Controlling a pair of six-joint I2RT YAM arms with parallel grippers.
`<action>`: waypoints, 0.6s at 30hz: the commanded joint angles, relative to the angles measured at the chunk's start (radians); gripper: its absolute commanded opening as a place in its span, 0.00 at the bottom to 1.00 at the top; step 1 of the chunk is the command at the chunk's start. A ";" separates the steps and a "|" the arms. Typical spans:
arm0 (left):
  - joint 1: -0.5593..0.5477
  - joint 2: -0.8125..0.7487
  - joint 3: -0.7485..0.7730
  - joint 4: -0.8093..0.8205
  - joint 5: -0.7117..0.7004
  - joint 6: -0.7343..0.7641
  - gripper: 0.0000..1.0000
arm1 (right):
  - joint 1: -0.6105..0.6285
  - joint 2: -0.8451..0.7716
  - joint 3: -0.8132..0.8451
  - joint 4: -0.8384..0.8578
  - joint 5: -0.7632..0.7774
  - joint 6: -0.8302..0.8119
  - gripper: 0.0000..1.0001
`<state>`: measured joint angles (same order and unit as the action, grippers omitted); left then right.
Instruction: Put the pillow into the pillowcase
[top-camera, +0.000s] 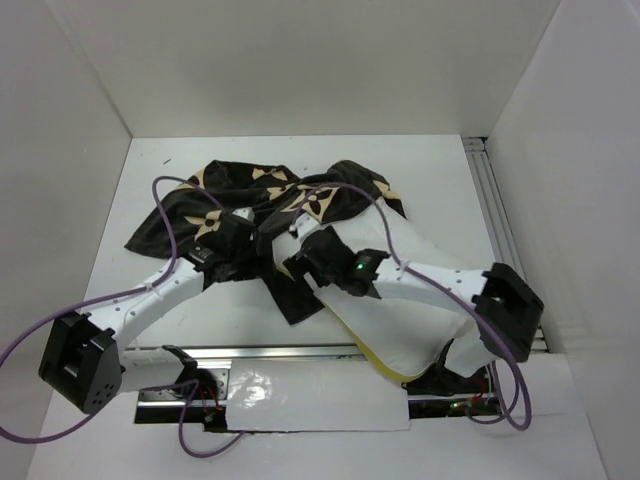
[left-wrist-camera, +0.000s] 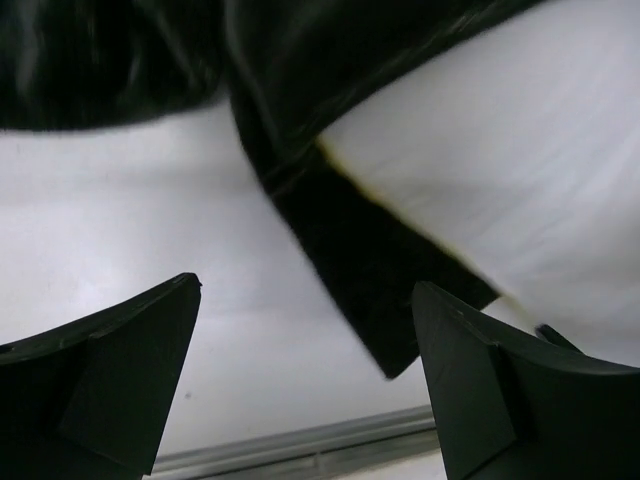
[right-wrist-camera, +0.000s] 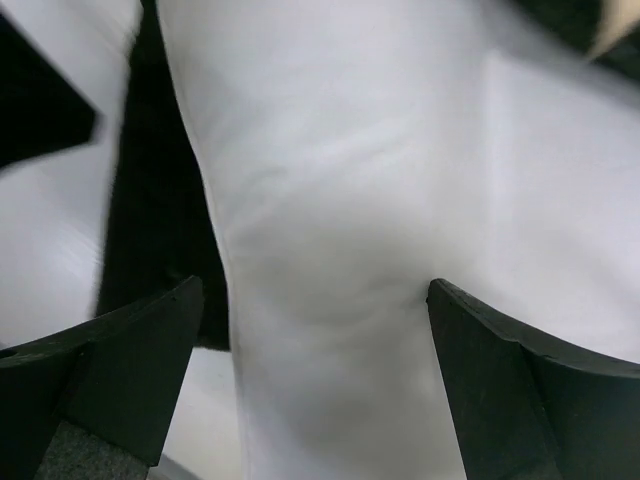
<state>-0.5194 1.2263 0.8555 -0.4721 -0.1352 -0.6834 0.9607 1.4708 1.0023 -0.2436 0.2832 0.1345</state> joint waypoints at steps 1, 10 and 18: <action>-0.002 -0.080 -0.048 0.069 0.023 -0.054 1.00 | 0.039 0.088 0.013 -0.103 0.192 -0.053 1.00; 0.085 -0.116 -0.131 0.111 0.038 -0.016 0.93 | 0.024 0.269 0.025 -0.114 0.226 -0.067 0.55; 0.062 0.007 -0.113 0.299 0.114 0.054 0.88 | -0.004 0.090 0.016 -0.057 0.126 -0.053 0.10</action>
<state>-0.4320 1.1976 0.7193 -0.3008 -0.0544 -0.6731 0.9798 1.6470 1.0206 -0.2886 0.4294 0.0807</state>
